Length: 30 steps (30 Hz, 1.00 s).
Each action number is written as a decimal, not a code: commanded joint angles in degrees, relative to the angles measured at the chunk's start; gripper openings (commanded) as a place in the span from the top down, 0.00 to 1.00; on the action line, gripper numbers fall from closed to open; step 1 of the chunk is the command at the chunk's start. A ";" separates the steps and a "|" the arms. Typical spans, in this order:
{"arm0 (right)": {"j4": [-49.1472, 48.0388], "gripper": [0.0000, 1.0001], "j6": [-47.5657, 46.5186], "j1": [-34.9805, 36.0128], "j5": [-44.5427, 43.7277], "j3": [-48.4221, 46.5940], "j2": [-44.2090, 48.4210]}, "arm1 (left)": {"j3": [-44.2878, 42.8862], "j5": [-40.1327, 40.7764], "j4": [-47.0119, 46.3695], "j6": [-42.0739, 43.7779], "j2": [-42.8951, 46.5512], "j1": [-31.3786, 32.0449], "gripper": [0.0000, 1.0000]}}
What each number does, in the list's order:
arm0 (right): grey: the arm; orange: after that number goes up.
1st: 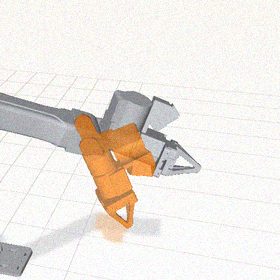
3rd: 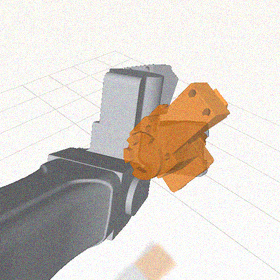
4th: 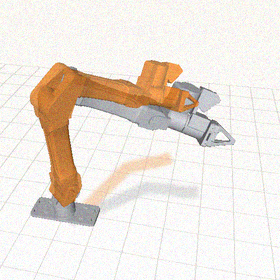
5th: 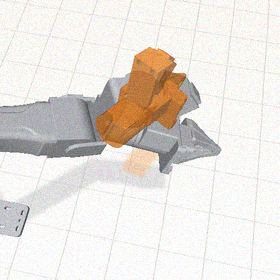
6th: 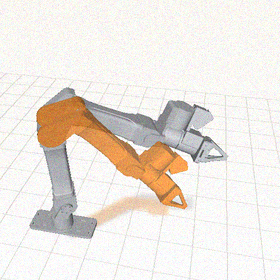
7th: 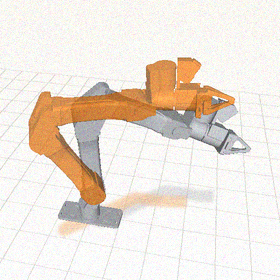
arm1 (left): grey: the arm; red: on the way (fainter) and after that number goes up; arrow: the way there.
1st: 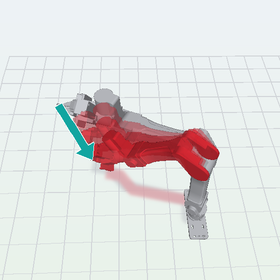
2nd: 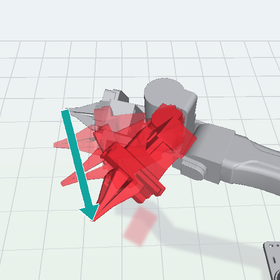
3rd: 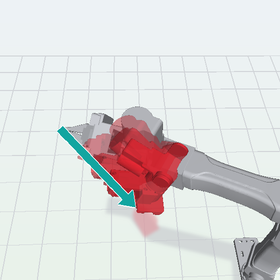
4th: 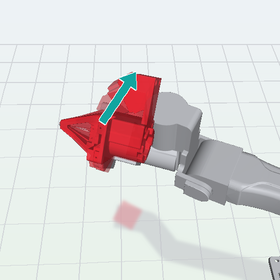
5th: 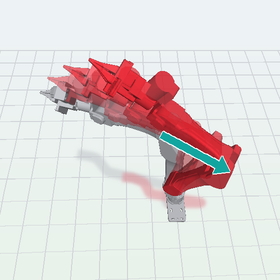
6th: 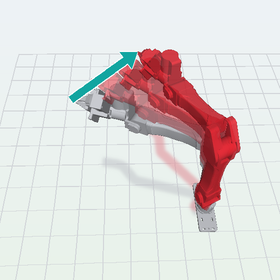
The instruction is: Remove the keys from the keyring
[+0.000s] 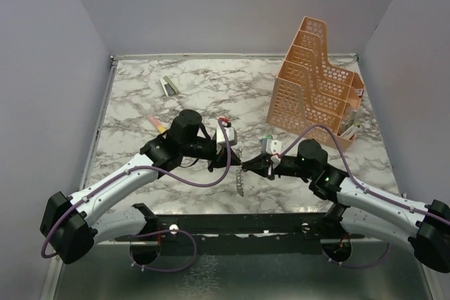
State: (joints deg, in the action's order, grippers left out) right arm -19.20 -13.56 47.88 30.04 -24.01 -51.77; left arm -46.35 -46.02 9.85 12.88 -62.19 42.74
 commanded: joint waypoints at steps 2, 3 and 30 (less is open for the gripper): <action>2.44 0.98 -0.49 -0.09 -3.35 0.10 0.11 | 0.44 -0.63 -2.96 -0.34 1.95 -0.16 1.00; 2.45 0.99 -0.45 -0.07 -3.88 0.10 0.29 | 0.60 -0.20 -3.36 -0.68 2.17 -0.20 1.00; 13.10 1.00 -5.46 -0.08 -2.36 -8.07 -0.47 | 7.11 10.45 -10.30 -14.05 7.50 -0.02 0.74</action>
State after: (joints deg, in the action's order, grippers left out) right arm -8.19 -17.19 47.88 25.65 -29.32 -51.79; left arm -34.59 -32.60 -8.19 -10.17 -53.21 42.78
